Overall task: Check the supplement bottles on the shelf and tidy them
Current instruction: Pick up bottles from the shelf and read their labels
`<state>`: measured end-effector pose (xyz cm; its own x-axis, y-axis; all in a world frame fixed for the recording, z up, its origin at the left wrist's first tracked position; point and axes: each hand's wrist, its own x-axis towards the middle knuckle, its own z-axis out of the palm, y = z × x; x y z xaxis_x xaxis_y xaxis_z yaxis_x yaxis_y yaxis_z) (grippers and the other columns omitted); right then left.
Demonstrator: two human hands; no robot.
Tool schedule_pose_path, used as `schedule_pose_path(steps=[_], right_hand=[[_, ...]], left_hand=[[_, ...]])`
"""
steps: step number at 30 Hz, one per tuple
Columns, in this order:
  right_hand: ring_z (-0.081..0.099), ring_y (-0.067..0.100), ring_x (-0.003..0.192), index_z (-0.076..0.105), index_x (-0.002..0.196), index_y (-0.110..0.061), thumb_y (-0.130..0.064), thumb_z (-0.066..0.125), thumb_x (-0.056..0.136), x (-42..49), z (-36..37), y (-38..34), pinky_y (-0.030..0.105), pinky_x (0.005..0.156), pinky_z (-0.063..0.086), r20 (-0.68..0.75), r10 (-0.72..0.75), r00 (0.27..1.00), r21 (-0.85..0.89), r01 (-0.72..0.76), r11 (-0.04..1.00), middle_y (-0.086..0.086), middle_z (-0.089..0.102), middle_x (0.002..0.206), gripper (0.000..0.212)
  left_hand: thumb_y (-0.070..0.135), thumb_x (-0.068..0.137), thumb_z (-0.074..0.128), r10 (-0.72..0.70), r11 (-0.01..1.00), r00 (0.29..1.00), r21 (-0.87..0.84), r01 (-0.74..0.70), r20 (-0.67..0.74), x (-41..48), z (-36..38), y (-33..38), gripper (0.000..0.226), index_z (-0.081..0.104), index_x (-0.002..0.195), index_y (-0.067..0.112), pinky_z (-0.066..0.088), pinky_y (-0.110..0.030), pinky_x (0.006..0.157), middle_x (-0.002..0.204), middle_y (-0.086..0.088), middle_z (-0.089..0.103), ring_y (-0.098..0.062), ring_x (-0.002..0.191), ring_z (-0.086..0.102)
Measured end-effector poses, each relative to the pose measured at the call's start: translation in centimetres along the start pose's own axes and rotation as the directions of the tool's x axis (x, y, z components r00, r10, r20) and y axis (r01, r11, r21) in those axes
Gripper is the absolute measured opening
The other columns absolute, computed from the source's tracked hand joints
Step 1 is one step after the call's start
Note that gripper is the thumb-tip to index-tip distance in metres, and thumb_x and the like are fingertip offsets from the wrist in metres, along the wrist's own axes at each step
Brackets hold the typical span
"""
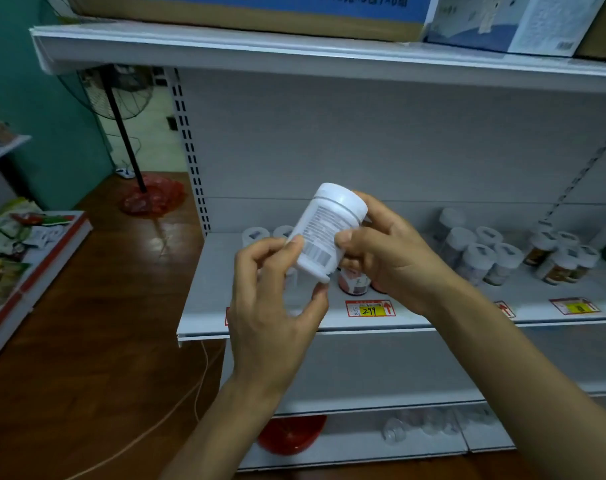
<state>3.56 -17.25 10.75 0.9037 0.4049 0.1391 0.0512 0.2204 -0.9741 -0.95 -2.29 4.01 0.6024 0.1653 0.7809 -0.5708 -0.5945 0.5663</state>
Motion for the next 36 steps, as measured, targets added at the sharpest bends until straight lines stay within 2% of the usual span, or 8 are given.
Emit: schedule_pose_path(steps=[3, 6, 11, 14, 20, 26, 32, 36], right_hand=[[0.064, 0.004, 0.064, 0.055, 0.119, -0.013, 0.000, 0.057, 0.072, 0.4, 0.5, -0.2, 0.014, 0.052, 0.048, 0.012, -0.006, 1.000, -0.001, 0.006, 1.000, -0.005, 0.066, 0.075, 0.050], [0.066, 0.008, 0.077, 0.057, 0.116, -0.018, 0.000, 0.061, 0.069, 1.2, 0.7, -0.4, 0.020, 0.064, 0.053, 0.038, -0.042, 0.998, -0.021, 0.043, 0.999, -0.003, 0.067, 0.084, 0.050], [0.054, 0.031, 0.111, 0.052, 0.127, -0.021, -0.011, 0.067, 0.065, 2.6, 0.8, -0.4, 0.038, 0.093, 0.048, 0.186, -0.060, 0.981, 0.004, 0.061, 0.998, 0.031, 0.051, 0.131, 0.065], [0.052, 0.030, 0.116, 0.049, 0.132, -0.022, -0.007, 0.066, 0.068, 3.3, 1.0, -0.5, 0.040, 0.099, 0.047, 0.250, -0.040, 0.967, 0.013, 0.038, 0.999, 0.029, 0.045, 0.138, 0.068], [0.066, 0.022, 0.105, 0.058, 0.125, -0.028, -0.002, 0.062, 0.078, 4.9, 1.7, 0.6, 0.034, 0.087, 0.055, 0.092, -0.045, 0.995, -0.133, 0.057, 0.990, 0.002, 0.068, 0.111, 0.053], [0.067, 0.021, 0.106, 0.056, 0.127, -0.028, -0.007, 0.069, 0.079, 5.9, 3.2, 1.2, 0.033, 0.080, 0.057, 0.005, -0.083, 0.997, -0.190, 0.082, 0.978, 0.002, 0.068, 0.113, 0.054], [0.066, 0.016, 0.097, 0.055, 0.127, -0.025, -0.002, 0.071, 0.080, 7.1, 3.7, 1.2, 0.029, 0.081, 0.055, -0.027, -0.150, 0.988, -0.270, 0.138, 0.953, 0.004, 0.064, 0.111, 0.055], [0.063, 0.014, 0.112, 0.037, 0.140, -0.032, 0.010, 0.072, 0.075, 7.1, 3.2, 0.6, 0.026, 0.088, 0.053, 0.095, -0.099, 0.991, -0.419, 0.130, 0.899, 0.000, 0.060, 0.127, 0.085]], left_hand=[[0.029, 0.080, 0.067, 0.136, 0.985, 0.991, 0.103, -0.135, 0.001, 0.3, -0.5, -0.9, 0.049, 0.047, 0.123, 0.020, 0.044, -0.010, 0.088, 0.119, -0.005, 0.044, -0.022, 0.108, 0.054], [0.038, 0.075, 0.071, -0.178, 0.929, 0.979, -0.311, 0.201, 0.101, 0.7, -0.9, -0.5, 0.058, 0.044, 0.127, 0.032, 0.051, -0.025, 0.089, 0.126, 0.005, 0.053, -0.017, 0.114, 0.058], [0.066, 0.074, 0.046, -0.510, -0.004, 0.447, -0.522, 0.853, 0.735, 3.0, -2.4, 0.1, 0.069, 0.071, 0.110, 0.013, 0.059, -0.030, 0.071, 0.102, -0.017, 0.073, -0.027, 0.088, 0.072], [0.048, 0.072, 0.054, -0.441, -0.179, 0.419, -0.536, 0.825, 0.793, 3.7, -3.0, -0.5, 0.051, 0.075, 0.098, 0.009, 0.059, -0.025, 0.061, 0.097, -0.020, 0.073, -0.022, 0.076, 0.073], [0.011, 0.067, 0.077, -0.568, 0.428, 0.764, -0.682, 0.593, 0.307, 3.6, -2.5, -2.3, 0.044, 0.057, 0.106, 0.015, 0.054, -0.021, 0.075, 0.103, 0.001, 0.071, -0.013, 0.098, 0.068], [0.002, 0.070, 0.081, -0.266, 0.914, 0.964, -0.327, 0.242, -0.030, 3.5, -2.0, -5.1, 0.052, 0.053, 0.110, 0.019, 0.049, -0.010, 0.082, 0.120, -0.001, 0.055, -0.001, 0.116, 0.053], [0.030, 0.076, 0.076, -0.002, 0.993, 0.999, -0.117, -0.002, -0.036, 3.7, -1.8, -7.7, 0.049, 0.051, 0.114, 0.013, 0.053, -0.022, 0.086, 0.121, -0.008, 0.051, -0.009, 0.113, 0.052], [0.043, 0.074, 0.076, -0.243, 0.893, 0.935, -0.316, 0.319, 0.257, 4.9, -2.6, -8.1, 0.060, 0.048, 0.126, 0.032, 0.054, -0.019, 0.079, 0.124, 0.013, 0.055, -0.003, 0.110, 0.056]])
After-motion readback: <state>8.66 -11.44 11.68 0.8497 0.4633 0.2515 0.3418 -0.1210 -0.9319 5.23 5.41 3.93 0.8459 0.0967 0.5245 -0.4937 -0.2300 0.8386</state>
